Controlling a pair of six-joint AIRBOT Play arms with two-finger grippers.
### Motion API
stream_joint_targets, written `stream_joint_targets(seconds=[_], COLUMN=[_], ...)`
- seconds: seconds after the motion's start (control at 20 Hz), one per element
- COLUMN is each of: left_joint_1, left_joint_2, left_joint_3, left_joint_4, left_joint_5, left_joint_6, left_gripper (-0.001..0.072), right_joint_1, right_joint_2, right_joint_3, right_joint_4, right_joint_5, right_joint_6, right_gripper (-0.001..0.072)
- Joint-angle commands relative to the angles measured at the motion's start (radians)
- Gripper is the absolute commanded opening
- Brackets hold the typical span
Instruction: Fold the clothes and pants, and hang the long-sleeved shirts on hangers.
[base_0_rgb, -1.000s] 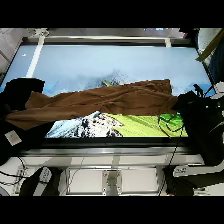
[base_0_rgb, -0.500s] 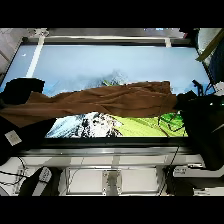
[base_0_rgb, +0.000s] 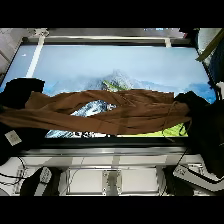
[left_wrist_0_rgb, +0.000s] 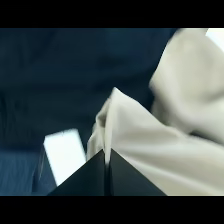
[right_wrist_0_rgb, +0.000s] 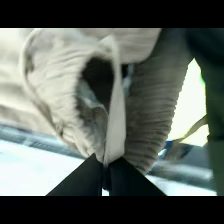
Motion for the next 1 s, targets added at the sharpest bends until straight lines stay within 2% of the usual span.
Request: stream_joint_targets(seconds=[0.0,0.15,0.2,0.25,0.3,0.35,0.5,0.6,0.65,0.8,0.95], left_joint_1=[0.001,0.001,0.001,0.001,0.001,0.0,-0.001,-0.001,-0.001,-0.001,-0.001], left_joint_2=[0.011,0.008,0.007,0.01,0.016,0.021,0.041,0.023,-0.01,-0.202,-0.394], left_joint_3=[-0.177,-0.259,-0.264,-0.261,-0.249,-0.223,-0.09,-0.004,0.021,0.054,0.072], left_joint_4=[0.098,0.137,0.154,0.155,0.153,0.137,0.011,-0.133,-0.175,-0.377,-0.498], left_joint_5=[0.046,0.095,0.093,0.091,0.092,0.094,0.162,0.257,0.26,0.126,0.151], left_joint_6=[0.066,0.078,0.077,0.077,0.07,0.058,0.051,-0.04,-0.05,-0.027,0.053], left_gripper=[0.0014,0.0015,0.0018,0.019,0.0662,0.0696,0.0703,0.0702,0.0699,0.0698,0.0697], right_joint_1=[-0.007,-0.007,-0.007,-0.007,-0.007,-0.007,-0.007,-0.006,-0.005,-0.003,-0.003], right_joint_2=[0.015,0.015,0.015,0.015,0.015,0.015,0.016,0.016,0.016,0.016,0.015], right_joint_3=[-0.189,-0.227,-0.214,-0.193,-0.161,-0.117,0.06,0.174,0.21,0.24,0.24], right_joint_4=[-0.033,-0.054,-0.055,-0.052,-0.05,-0.049,-0.046,-0.014,0.025,0.201,0.285], right_joint_5=[-0.069,-0.084,-0.072,-0.051,-0.016,0.03,0.087,0.041,0.003,-0.091,-0.072], right_joint_6=[0.001,0.023,0.039,0.056,0.061,0.061,0.094,0.143,0.165,0.174,0.194], right_gripper=[0.0023,0.0023,0.005,0.0196,0.0369,0.0429,0.0429,0.0429,0.0429,0.0428,0.0428])
